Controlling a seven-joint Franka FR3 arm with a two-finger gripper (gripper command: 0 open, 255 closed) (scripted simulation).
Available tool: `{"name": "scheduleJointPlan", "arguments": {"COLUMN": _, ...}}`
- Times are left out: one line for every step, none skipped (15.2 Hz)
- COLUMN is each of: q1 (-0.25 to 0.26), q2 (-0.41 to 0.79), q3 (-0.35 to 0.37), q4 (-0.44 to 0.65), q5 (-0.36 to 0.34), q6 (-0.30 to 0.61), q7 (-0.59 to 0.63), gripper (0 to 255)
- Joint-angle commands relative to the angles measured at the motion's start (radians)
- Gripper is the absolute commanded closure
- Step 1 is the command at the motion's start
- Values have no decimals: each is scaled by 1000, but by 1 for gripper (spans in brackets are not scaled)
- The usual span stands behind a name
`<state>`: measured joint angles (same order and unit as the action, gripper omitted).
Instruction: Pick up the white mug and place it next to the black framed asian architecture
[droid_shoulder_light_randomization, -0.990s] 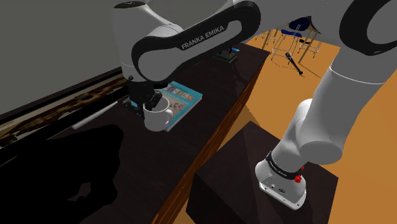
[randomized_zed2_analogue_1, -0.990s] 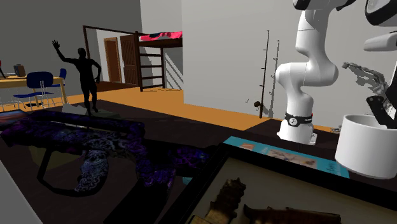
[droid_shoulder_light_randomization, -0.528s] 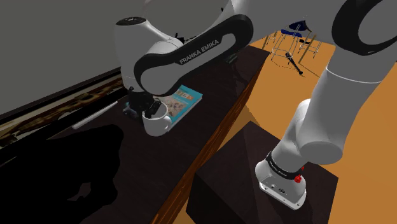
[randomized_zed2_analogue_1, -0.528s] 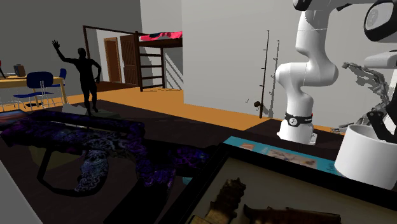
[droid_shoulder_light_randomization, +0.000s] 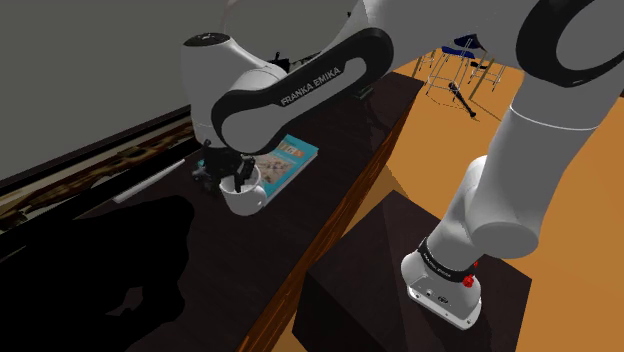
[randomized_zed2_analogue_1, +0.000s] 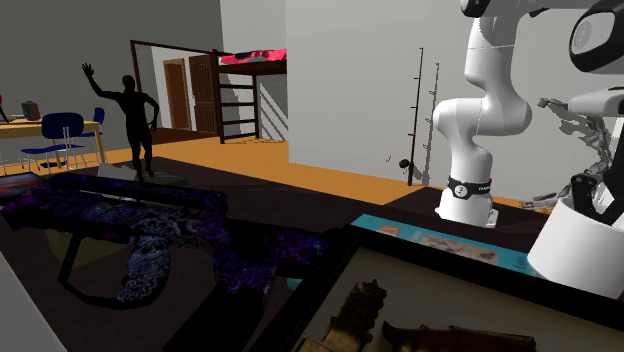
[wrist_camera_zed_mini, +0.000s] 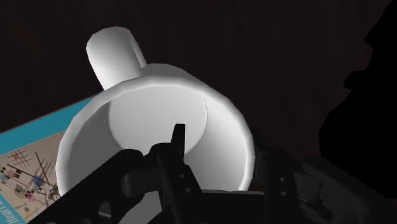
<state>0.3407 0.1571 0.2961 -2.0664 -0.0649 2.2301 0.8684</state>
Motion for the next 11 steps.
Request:
{"name": "scheduleJointPlan", "arguments": {"q1": -2, "q2": 6, "q3": -4, "q4": -4, "q5": -3, "q6": 1, "q7": 0, "gripper": 0}}
{"name": "scheduleJointPlan", "arguments": {"q1": -2, "q2": 8, "q3": -3, "q4": -3, "q5": -3, "q6": 1, "q7": 2, "gripper": 0}}
{"name": "scheduleJointPlan", "arguments": {"q1": -2, "q2": 7, "q3": -3, "q4": -4, "q5": -3, "q6": 1, "q7": 1, "gripper": 0}}
{"name": "scheduleJointPlan", "arguments": {"q1": -2, "q2": 6, "q3": -3, "q4": -4, "q5": -3, "q6": 1, "q7": 0, "gripper": 0}}
{"name": "scheduleJointPlan", "arguments": {"q1": -3, "q2": -2, "q3": -3, "q4": -6, "q5": 1, "q6": -4, "q7": -1, "gripper": 0}}
{"name": "scheduleJointPlan", "arguments": {"q1": -4, "q2": -19, "q3": -1, "q4": 8, "q5": 8, "q6": -35, "q7": -6, "gripper": 0}}
{"name": "scheduleJointPlan", "arguments": {"q1": -5, "q2": -35, "q3": 0, "q4": 23, "q5": 15, "q6": -66, "q7": -11, "gripper": 0}}
{"name": "scheduleJointPlan", "arguments": {"q1": -6, "q2": -51, "q3": 1, "q4": 40, "q5": 21, "q6": -97, "q7": -15, "gripper": 0}}
{"name": "scheduleJointPlan", "arguments": {"q1": -7, "q2": -62, "q3": 1, "q4": 54, "q5": 25, "q6": -122, "q7": -18, "gripper": 0}}
{"name": "scheduleJointPlan", "arguments": {"q1": -7, "q2": -62, "q3": 1, "q4": 54, "q5": 25, "q6": -122, "q7": -18, "gripper": 0}}
{"name": "scheduleJointPlan", "arguments": {"q1": -7, "q2": -62, "q3": 1, "q4": 54, "q5": 25, "q6": -122, "q7": -18, "gripper": 0}}
